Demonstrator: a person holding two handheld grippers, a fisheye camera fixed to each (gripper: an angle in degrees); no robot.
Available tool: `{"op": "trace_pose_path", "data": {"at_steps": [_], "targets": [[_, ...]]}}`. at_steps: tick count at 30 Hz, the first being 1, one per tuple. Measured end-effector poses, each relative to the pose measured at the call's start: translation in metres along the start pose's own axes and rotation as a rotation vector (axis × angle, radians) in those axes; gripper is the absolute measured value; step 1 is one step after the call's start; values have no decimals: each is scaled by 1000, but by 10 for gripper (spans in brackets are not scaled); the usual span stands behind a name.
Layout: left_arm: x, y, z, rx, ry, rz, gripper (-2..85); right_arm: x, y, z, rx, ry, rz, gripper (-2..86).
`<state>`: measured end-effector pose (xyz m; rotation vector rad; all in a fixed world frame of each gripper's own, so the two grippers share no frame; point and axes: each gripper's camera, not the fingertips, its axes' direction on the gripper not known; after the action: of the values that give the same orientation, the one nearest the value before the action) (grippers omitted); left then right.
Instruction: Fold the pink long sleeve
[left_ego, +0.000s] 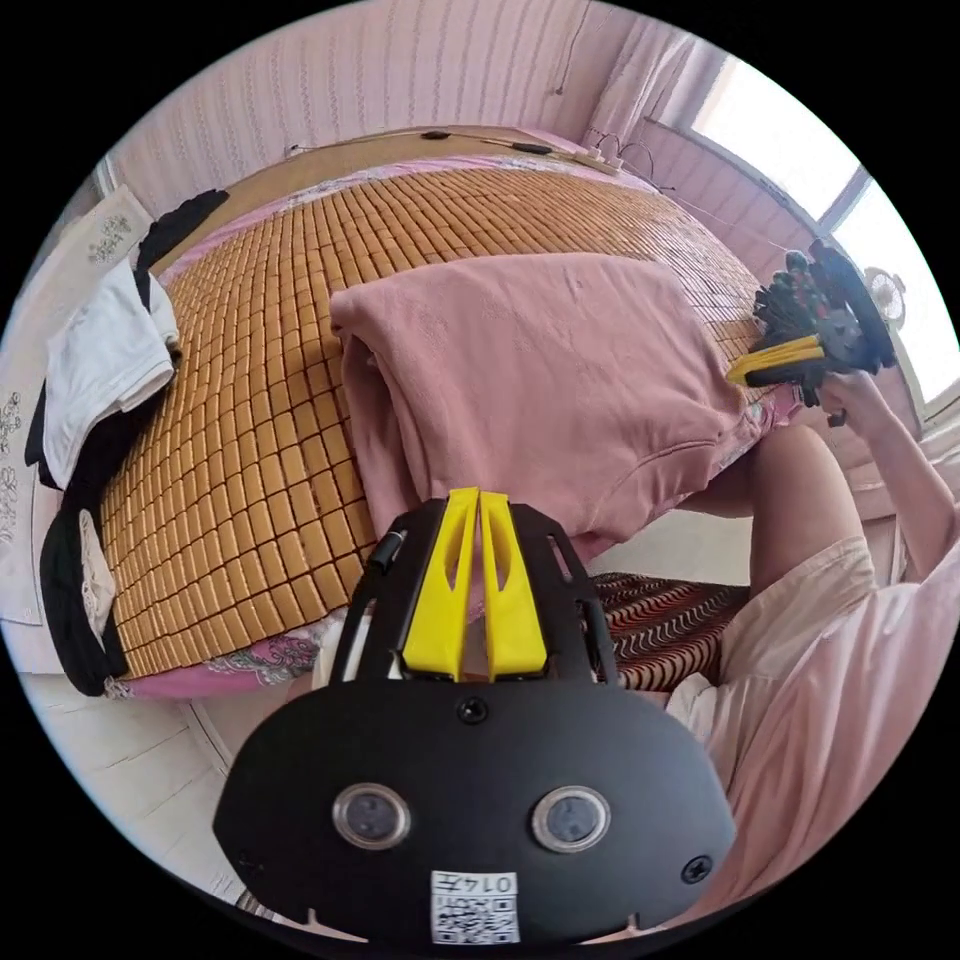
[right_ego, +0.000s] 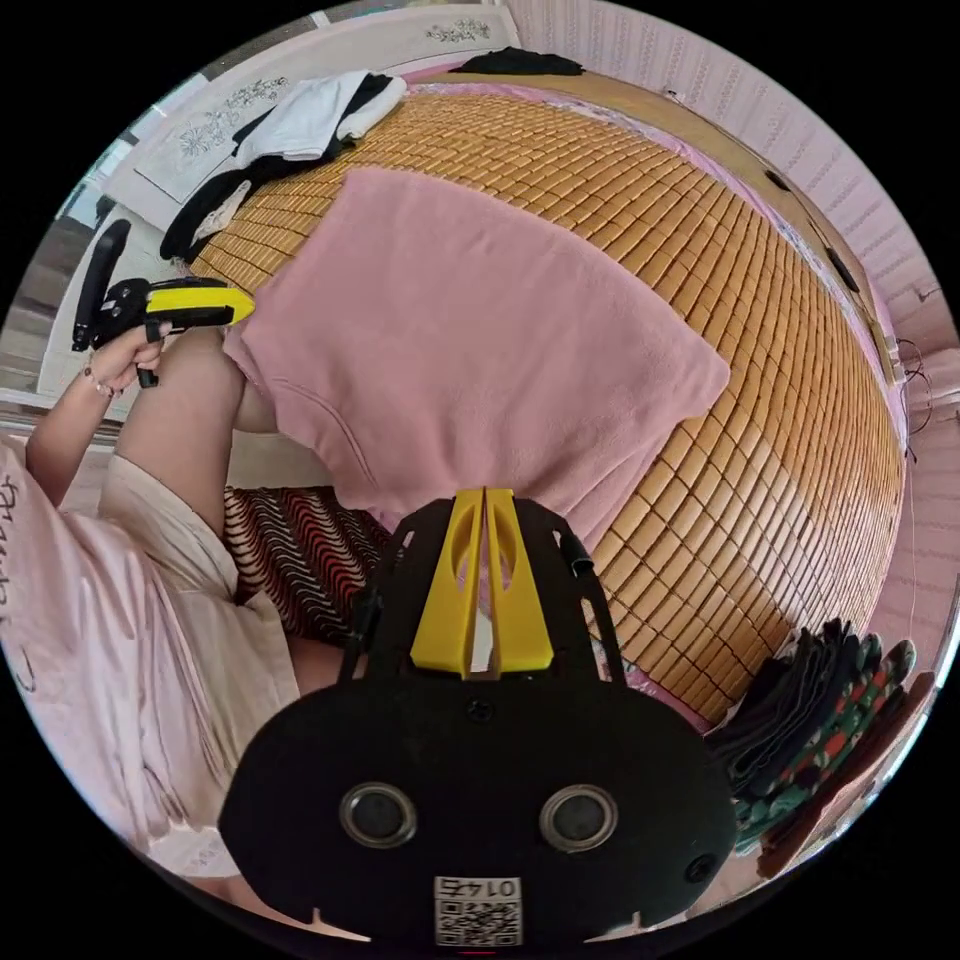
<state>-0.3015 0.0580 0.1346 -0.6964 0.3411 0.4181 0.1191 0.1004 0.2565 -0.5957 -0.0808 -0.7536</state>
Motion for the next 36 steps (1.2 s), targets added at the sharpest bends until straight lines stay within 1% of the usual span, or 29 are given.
{"op": "trace_pose_path", "data": {"at_steps": [2,4,6,8,10,12,14,15,18,20,21,22,24,26,27,29,30,31,32,34,36], "targets": [[26,-13,-4,82,112,71,-10,-6,-41,-18,98,-24,-65,-4],[52,-27,12,80,183,136,-9,-16,-83,-15,117,18,-113,-4],[79,-39,35,35,194,203,-9,-25,-125,-1,87,77,-153,-4],[100,-45,62,4,179,243,-9,-30,-167,29,16,124,-178,-4],[108,-47,85,-86,200,270,-9,-28,-182,62,-87,151,-202,-5],[108,-47,87,-58,219,276,-10,-22,-189,61,-118,100,-192,-5],[106,-53,89,-83,258,248,-10,-17,-196,48,-196,50,-239,-5],[107,-54,88,-83,256,252,-10,-15,-196,43,-200,53,-244,-5],[116,-54,81,-38,304,280,-10,-2,-201,25,-131,92,-207,-5],[131,-51,104,-135,254,332,-10,6,-203,57,-204,92,-191,-5],[133,-49,105,-104,251,333,-10,6,-201,68,-223,94,-191,-5],[134,-48,106,-88,248,322,-10,8,-196,71,-189,94,-174,-5],[136,-52,105,-98,242,325,-10,12,-187,66,-178,80,-158,-4],[136,-55,99,-102,256,331,-10,24,-145,40,3,69,-111,-1],[136,-56,96,-98,265,334,-10,30,-131,32,52,67,-75,0],[128,-61,82,-47,315,325,-9,55,-50,3,243,17,94,8],[125,-63,78,-36,327,319,-9,61,-27,-2,278,10,139,12],[119,-70,73,-8,340,300,-8,72,20,-7,324,2,229,22],[112,-79,67,30,344,284,-7,81,65,-5,349,-19,319,62],[103,-98,63,85,340,269,-3,90,123,8,325,-79,419,105],[97,-124,63,113,313,256,9,91,166,25,277,-123,481,126]]}}
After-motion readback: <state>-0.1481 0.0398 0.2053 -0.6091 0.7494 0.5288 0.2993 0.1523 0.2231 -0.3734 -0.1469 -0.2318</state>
